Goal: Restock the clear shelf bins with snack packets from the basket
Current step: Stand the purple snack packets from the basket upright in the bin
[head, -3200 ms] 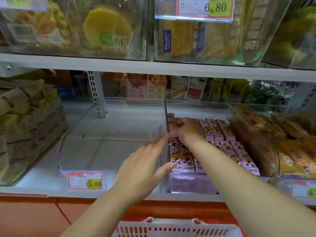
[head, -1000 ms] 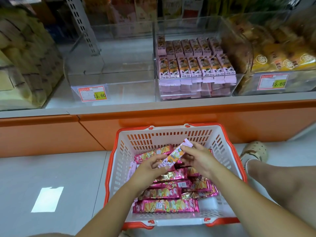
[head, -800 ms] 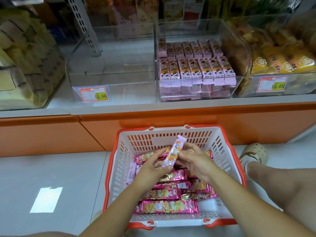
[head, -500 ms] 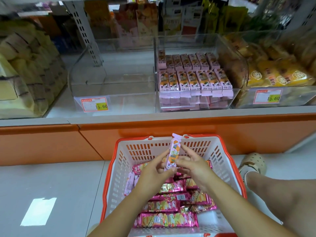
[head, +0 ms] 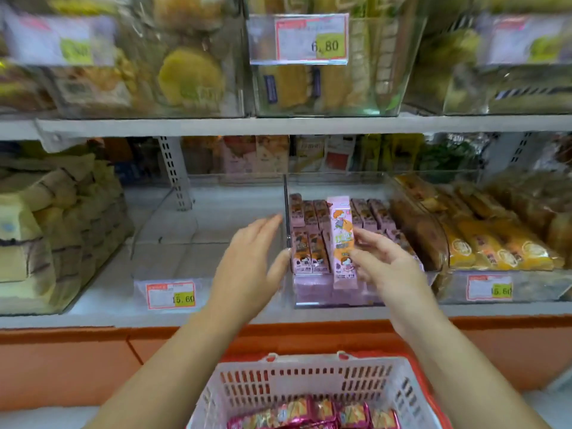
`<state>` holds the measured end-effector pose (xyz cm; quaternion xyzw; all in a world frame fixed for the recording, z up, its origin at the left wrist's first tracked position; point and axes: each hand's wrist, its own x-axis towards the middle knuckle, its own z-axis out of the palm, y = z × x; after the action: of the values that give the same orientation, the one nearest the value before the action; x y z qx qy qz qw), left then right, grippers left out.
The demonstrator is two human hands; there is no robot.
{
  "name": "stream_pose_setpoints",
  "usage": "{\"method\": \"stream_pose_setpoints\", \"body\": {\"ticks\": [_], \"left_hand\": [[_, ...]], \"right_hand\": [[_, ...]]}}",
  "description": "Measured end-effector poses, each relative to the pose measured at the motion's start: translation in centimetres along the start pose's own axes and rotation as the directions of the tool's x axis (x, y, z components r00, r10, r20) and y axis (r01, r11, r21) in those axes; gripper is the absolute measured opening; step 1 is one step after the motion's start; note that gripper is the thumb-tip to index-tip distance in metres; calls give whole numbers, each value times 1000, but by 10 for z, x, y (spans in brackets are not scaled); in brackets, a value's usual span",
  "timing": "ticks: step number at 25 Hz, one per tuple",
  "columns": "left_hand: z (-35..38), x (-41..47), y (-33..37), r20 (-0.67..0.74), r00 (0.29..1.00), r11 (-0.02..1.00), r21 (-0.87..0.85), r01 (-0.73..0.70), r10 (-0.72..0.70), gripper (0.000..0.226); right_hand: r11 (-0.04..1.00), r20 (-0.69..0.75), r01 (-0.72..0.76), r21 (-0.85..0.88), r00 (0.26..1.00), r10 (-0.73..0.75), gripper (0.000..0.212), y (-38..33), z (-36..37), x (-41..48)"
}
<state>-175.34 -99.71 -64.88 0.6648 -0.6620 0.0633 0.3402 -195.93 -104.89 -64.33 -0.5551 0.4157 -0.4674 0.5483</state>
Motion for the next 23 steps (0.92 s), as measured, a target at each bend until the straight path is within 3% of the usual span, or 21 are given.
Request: {"method": "stream_pose_setpoints", "body": {"ticks": [3, 7, 12, 17, 21, 23], "left_hand": [[7, 29, -9, 122, 992, 998, -65, -14, 22, 58], [22, 32, -19, 191, 982, 995, -99, 19, 0, 54], [25, 32, -22, 217, 976, 992, -116, 41, -15, 54], [25, 32, -25, 234, 972, 993, -109, 56, -29, 55], [22, 32, -22, 196, 979, 986, -143, 86, -57, 53], [18, 21, -20, 15, 998, 982, -179, 67, -66, 51]], "right_hand": [[990, -32, 53, -133, 998, -58, 27, -18, 16, 57], [941, -81, -13, -339, 997, -16, 27, -17, 42, 122], [767, -72, -49, -640, 997, 4, 28, -1, 61, 159], [702, -29, -5, -712, 999, -22, 34, 5, 63, 155], [828, -131, 4, -561, 987, -94, 31, -4, 54, 129], [901, -200, 109, -420, 957, -209, 27, -5, 44, 91]]}}
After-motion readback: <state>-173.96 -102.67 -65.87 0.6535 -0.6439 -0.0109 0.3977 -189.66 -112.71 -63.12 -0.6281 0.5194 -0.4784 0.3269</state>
